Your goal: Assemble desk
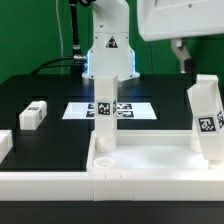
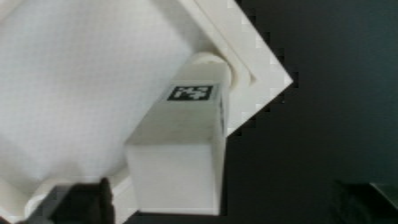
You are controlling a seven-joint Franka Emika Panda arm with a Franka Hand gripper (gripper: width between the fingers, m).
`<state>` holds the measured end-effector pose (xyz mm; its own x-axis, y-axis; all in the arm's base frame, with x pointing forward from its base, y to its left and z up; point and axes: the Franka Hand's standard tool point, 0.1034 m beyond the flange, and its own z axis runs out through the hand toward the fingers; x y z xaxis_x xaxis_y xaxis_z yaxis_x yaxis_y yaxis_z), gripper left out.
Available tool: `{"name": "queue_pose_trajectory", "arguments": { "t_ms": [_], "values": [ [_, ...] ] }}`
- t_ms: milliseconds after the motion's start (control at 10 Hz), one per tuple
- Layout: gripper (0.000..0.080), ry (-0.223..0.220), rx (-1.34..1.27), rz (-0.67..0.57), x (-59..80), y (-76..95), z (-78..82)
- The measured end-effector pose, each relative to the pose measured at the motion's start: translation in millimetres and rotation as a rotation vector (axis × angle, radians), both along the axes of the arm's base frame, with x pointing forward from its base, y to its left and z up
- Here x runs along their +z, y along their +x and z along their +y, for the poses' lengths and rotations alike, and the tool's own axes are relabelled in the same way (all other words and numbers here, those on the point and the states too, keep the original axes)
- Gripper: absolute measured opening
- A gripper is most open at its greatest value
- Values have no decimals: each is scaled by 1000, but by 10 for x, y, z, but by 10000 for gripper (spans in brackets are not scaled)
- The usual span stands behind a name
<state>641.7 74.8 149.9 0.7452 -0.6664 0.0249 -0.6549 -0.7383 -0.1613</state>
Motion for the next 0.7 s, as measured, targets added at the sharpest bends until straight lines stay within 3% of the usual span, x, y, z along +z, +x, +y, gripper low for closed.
{"name": "queue_pose_trajectory", "arguments": {
  "t_ms": [200,500,700],
  "values": [
    [646,-8,-10,-4,-59,57,-56],
    [649,-13,-60,7,-233,71,156],
    [649,-13,-71,8,-240,72,157]
  ]
}}
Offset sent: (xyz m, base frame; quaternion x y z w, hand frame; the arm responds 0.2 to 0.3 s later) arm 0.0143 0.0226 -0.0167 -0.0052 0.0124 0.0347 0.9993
